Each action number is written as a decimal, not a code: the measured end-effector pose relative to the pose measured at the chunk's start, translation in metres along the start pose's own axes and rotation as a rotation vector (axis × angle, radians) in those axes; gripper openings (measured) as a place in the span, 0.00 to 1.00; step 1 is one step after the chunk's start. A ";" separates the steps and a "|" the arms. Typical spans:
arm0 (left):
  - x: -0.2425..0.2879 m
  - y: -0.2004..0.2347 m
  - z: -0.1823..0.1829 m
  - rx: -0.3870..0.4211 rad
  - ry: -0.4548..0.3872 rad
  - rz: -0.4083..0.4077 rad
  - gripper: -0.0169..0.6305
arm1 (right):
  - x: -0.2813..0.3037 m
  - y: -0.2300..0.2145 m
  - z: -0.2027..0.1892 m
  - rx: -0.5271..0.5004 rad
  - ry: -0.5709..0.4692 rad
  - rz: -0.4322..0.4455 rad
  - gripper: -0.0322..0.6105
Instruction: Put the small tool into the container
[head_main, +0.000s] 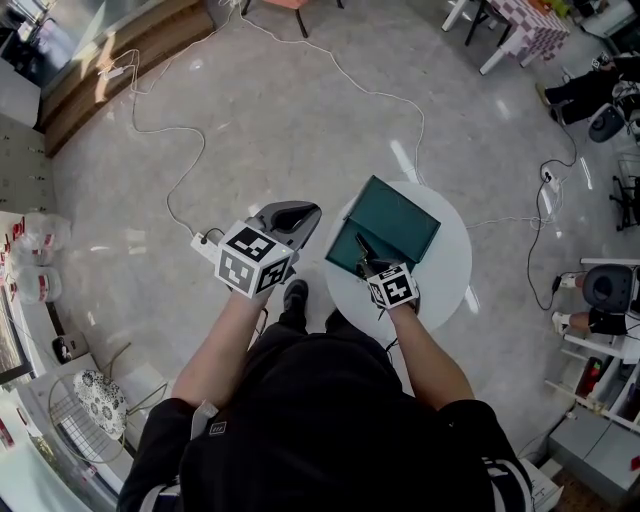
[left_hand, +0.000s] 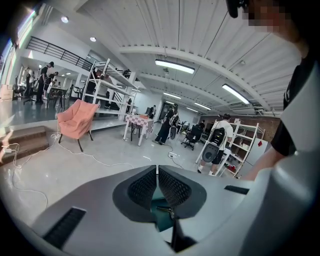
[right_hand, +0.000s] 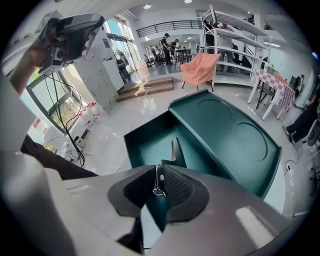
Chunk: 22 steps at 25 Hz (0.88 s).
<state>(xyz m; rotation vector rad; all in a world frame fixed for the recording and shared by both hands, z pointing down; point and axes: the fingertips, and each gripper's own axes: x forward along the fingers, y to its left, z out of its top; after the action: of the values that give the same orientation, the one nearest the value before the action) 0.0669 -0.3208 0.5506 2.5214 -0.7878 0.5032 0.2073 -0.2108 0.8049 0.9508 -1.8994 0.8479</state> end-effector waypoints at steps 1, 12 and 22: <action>0.001 0.000 0.000 0.000 0.001 -0.002 0.05 | 0.000 0.000 -0.001 0.003 0.000 0.001 0.16; 0.005 -0.007 0.005 0.019 -0.002 -0.033 0.05 | -0.011 -0.005 -0.002 0.045 -0.021 -0.027 0.16; 0.007 -0.014 0.016 0.051 -0.026 -0.078 0.05 | -0.038 -0.020 0.009 0.121 -0.101 -0.084 0.16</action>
<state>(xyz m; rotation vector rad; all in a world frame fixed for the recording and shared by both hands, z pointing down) 0.0845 -0.3214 0.5364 2.5995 -0.6910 0.4706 0.2345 -0.2169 0.7714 1.1574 -1.8960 0.8875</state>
